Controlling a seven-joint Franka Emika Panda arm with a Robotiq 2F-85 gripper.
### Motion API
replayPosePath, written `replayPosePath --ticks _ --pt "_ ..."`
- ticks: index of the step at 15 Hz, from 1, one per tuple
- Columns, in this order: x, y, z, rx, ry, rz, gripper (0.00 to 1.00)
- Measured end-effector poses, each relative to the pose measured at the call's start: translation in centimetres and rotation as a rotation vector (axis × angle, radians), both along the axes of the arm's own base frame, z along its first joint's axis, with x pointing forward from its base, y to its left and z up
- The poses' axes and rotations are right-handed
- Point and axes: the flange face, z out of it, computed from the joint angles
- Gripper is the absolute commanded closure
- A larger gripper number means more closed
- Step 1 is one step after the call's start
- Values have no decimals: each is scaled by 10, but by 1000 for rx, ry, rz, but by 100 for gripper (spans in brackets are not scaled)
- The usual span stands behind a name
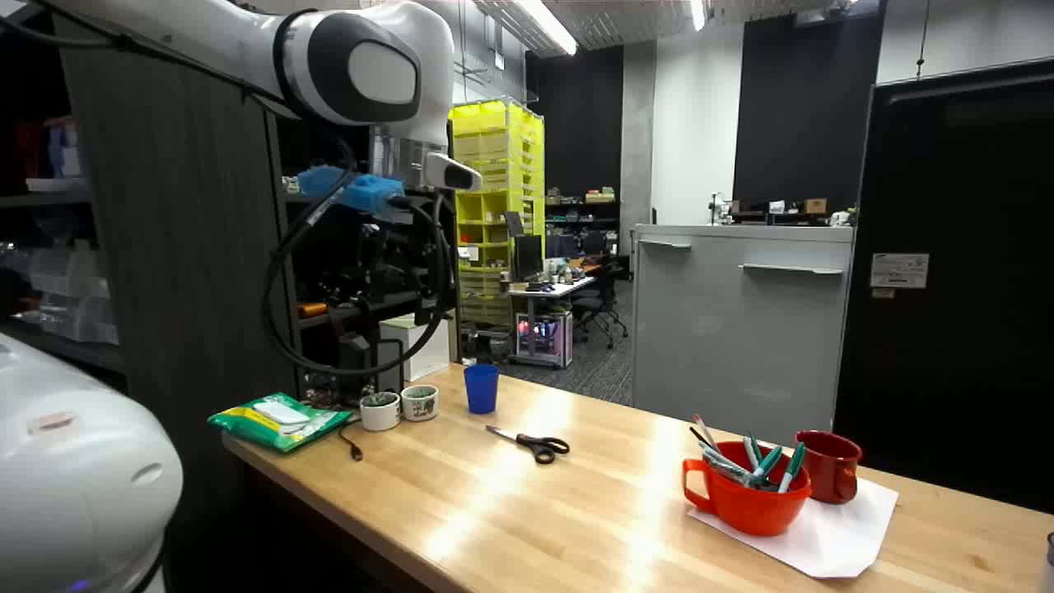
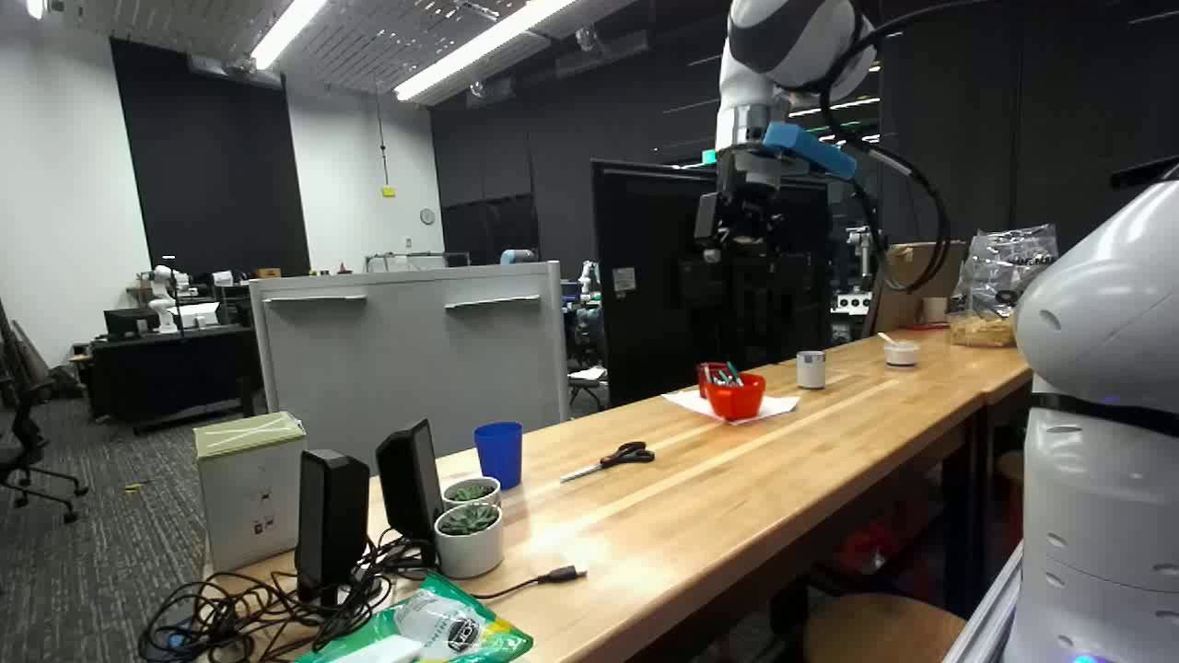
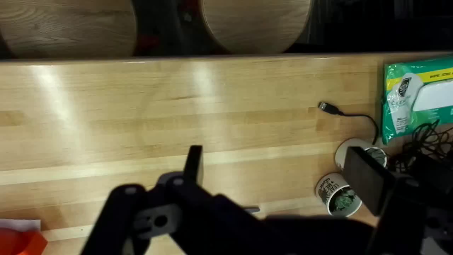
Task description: Open and close the scissors.
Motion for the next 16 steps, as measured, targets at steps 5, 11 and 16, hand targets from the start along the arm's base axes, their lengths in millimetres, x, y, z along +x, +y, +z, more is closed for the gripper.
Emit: replayPosePath --ticks 5,11,16 --pt "0 0 0 0 -1 0 0" --pt "5 -7 -4 -30 0 96 0" --pt "20 -40 -16 -67 69 349 0"
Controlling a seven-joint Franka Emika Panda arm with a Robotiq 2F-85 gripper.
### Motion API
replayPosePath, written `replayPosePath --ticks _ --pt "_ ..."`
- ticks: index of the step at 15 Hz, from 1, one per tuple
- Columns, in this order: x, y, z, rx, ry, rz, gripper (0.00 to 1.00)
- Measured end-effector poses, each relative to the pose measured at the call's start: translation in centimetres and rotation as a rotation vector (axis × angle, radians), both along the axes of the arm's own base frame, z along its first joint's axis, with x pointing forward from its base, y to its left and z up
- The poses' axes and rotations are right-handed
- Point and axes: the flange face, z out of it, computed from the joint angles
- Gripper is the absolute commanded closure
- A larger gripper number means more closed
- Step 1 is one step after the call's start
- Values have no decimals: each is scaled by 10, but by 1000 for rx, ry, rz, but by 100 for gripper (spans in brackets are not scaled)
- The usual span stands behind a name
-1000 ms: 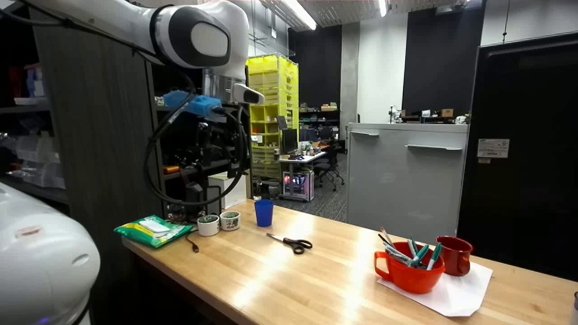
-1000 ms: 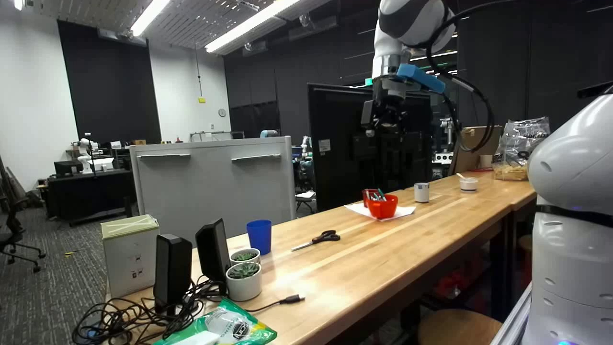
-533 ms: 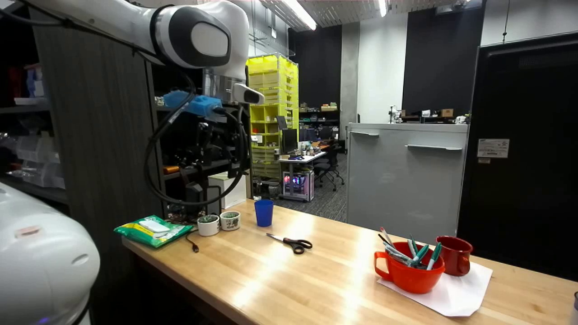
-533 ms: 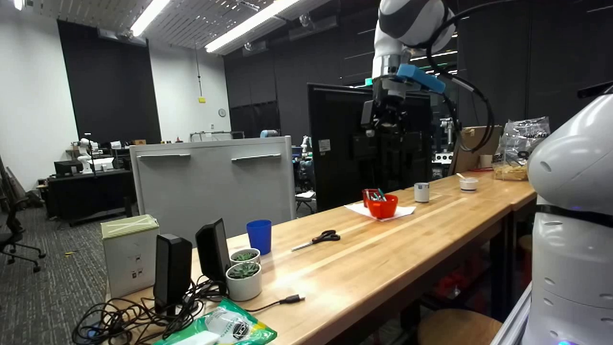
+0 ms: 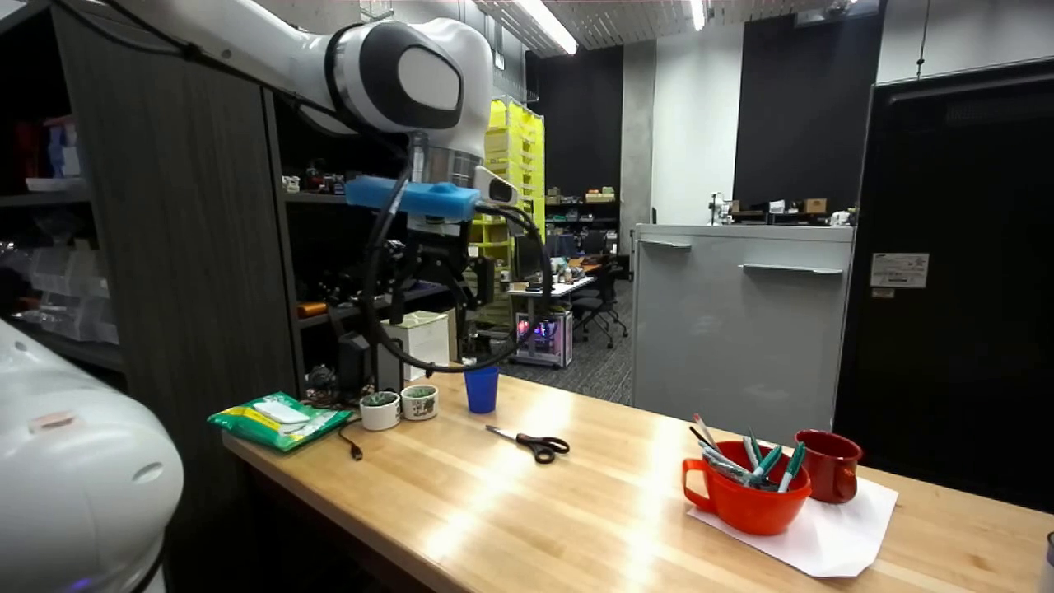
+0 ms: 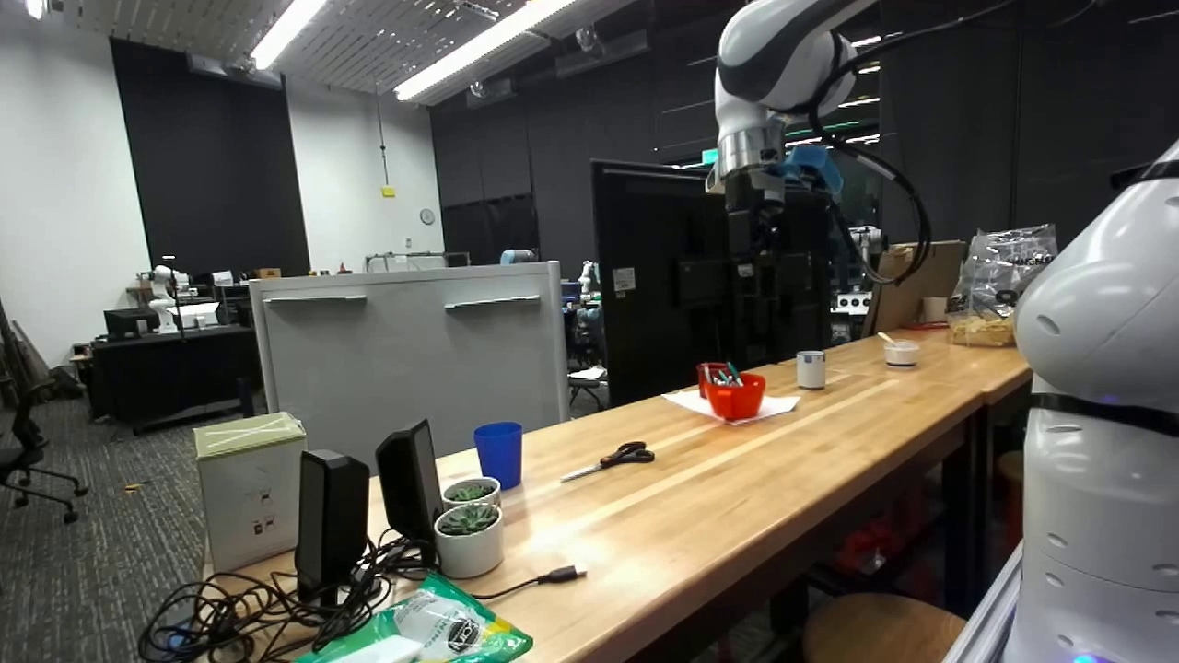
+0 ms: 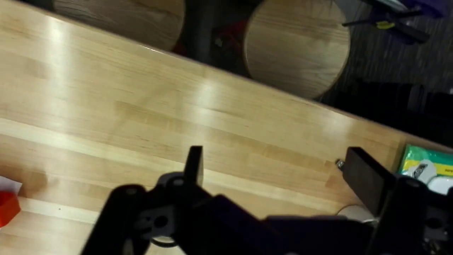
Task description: Open and close the scissors.
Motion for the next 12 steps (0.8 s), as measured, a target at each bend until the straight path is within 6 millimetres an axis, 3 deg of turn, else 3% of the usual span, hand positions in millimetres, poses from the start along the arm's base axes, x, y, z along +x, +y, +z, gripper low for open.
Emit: replayPosePath --ticks 2,12 --pt "5 -10 -1 -7 33 48 0" --pt "12 -10 -4 -32 25 119 0"
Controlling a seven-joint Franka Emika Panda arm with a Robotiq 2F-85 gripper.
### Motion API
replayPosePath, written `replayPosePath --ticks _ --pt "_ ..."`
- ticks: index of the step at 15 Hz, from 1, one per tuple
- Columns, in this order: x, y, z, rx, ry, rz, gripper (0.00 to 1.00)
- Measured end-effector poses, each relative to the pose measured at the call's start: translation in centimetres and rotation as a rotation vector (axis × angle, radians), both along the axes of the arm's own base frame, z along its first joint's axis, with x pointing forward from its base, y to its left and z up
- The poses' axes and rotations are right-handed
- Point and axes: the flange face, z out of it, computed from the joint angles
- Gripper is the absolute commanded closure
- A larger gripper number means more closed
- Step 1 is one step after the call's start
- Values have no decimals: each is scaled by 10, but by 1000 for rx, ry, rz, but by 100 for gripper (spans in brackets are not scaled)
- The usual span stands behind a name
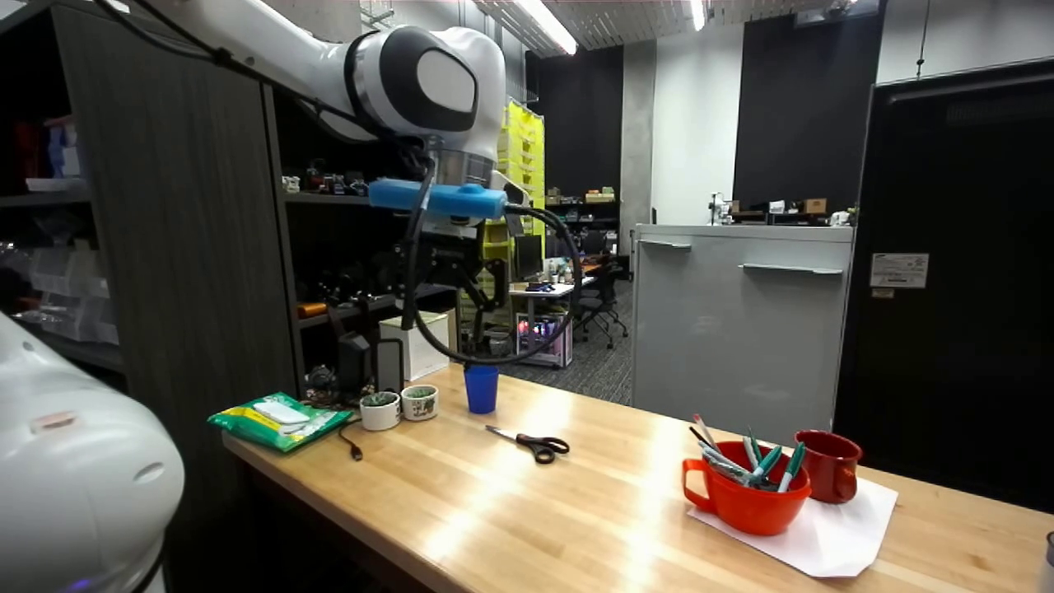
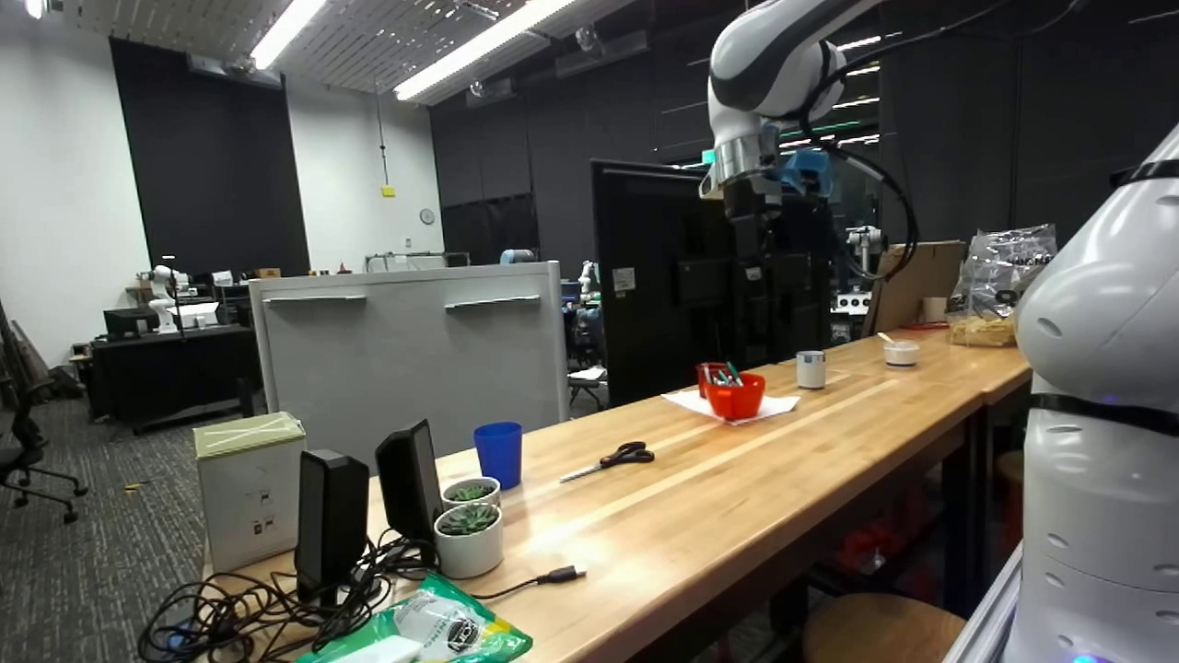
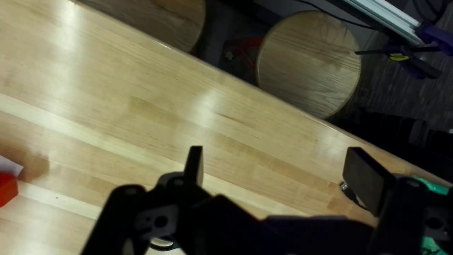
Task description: Open and close the scissors.
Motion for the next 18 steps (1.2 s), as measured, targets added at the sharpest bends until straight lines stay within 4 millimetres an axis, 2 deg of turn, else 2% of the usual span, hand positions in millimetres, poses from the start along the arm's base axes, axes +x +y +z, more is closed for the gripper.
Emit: replayPosePath --ticks 3,7,10,12,18 --pt "23 -4 -4 -68 -22 136 0" --pt "76 -11 -15 -135 -46 261 0" --pt "108 -13 -27 -143 5 273 0" --pt "117 -14 -31 -145 17 274 0" --pt "118 -15 -28 -145 22 272 0"
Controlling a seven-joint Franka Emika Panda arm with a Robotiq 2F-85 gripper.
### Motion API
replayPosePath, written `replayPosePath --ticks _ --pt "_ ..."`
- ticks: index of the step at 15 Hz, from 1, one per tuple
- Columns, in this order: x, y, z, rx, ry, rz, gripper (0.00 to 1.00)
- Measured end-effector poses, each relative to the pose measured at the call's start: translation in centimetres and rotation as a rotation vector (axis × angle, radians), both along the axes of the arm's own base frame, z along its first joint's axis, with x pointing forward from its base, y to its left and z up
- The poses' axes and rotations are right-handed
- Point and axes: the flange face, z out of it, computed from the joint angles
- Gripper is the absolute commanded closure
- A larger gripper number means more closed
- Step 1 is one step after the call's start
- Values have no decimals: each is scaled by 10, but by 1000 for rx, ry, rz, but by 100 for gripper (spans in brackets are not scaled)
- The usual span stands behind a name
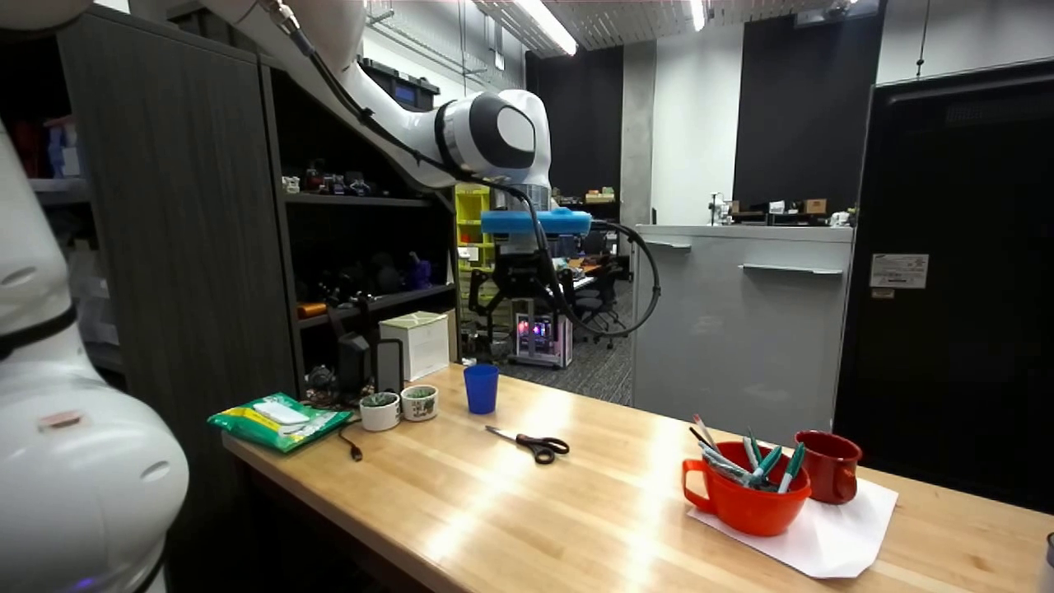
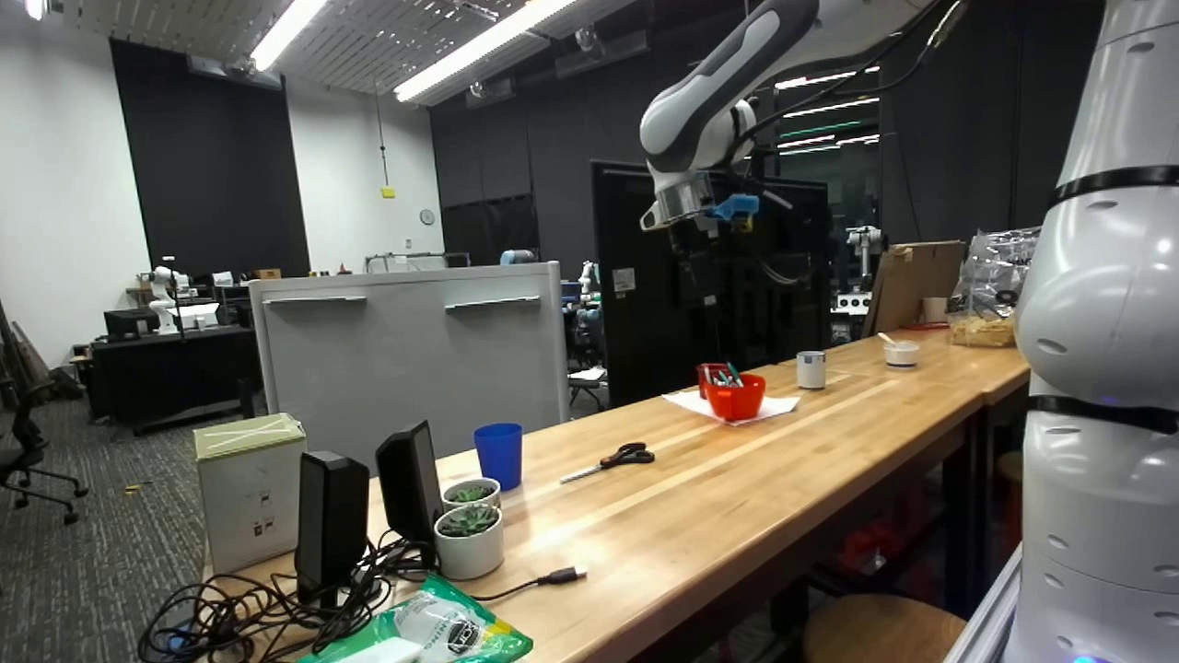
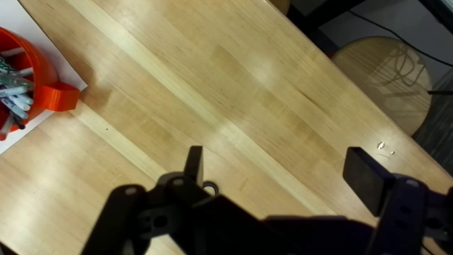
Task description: Open and close the scissors.
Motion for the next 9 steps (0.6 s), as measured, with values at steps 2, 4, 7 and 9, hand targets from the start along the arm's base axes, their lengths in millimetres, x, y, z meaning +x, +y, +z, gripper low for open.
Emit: replayPosePath --ticks 2,4,7,9 --pt "1 1 -2 -2 0 7 0" --pt "6 4 -2 -20 -12 54 0" --pt "19 14 -3 -70 -20 193 0" --pt "31 20 -5 -71 -21 300 0"
